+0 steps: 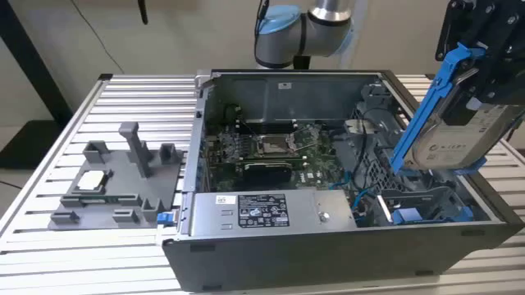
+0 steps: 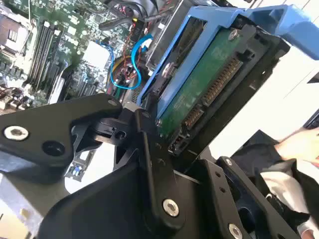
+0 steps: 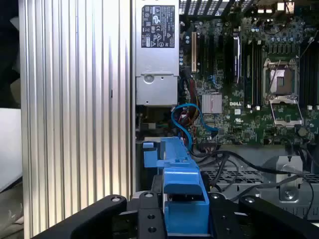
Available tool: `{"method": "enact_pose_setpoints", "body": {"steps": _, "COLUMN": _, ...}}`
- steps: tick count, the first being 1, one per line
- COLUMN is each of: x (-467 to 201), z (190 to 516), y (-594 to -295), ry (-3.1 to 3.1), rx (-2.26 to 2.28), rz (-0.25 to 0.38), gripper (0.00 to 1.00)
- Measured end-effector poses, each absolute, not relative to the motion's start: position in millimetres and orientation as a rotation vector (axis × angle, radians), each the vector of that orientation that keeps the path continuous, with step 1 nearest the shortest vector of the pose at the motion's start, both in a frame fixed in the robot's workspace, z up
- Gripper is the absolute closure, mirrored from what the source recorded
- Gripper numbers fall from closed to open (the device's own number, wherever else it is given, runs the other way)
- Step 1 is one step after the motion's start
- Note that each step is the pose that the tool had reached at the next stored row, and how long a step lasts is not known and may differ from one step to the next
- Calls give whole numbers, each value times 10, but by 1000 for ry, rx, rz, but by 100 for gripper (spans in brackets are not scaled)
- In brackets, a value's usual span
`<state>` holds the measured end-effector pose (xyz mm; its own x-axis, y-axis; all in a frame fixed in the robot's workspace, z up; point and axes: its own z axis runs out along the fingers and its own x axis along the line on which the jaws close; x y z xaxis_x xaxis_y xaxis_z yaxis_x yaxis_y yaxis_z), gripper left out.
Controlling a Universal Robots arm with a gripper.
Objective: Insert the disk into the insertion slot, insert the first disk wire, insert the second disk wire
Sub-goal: 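Insert the disk into the insertion slot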
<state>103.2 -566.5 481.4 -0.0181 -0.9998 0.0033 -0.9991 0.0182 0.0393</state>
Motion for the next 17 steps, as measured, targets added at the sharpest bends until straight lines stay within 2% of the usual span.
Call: {"method": "enact_pose_setpoints", "body": {"steps": 17, "x": 1033, "z": 4755, "y": -5673, "ry": -2220, "rx": 2180, "rz": -40, "gripper": 67}}
